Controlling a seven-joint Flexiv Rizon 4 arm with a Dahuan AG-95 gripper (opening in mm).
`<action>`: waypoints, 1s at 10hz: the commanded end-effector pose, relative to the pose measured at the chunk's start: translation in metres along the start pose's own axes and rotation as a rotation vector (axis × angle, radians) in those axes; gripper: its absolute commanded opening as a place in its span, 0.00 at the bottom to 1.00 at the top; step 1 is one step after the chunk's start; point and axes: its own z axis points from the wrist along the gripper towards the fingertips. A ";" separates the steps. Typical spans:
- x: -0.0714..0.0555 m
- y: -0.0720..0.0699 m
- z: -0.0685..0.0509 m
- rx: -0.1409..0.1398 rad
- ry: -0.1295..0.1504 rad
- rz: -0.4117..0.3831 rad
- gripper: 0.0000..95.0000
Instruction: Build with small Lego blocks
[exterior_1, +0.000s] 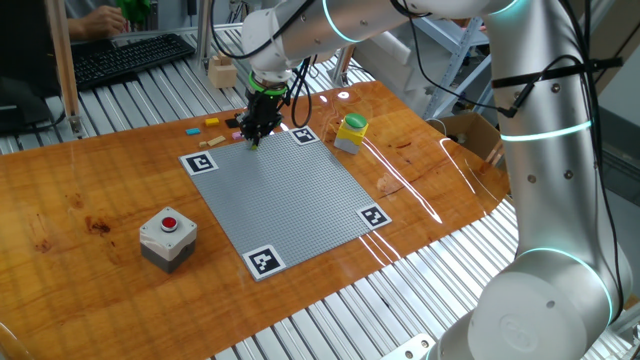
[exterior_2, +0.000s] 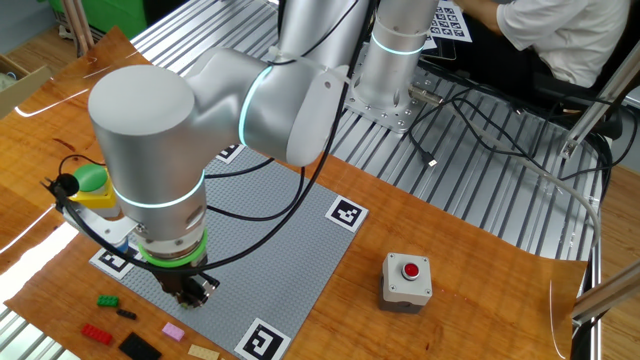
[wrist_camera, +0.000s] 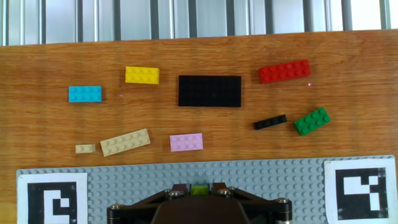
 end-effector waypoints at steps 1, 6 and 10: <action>0.000 -0.001 0.002 0.012 -0.006 0.000 0.00; 0.002 -0.004 0.009 0.012 -0.026 0.005 0.00; 0.004 -0.002 0.012 -0.009 -0.032 0.020 0.00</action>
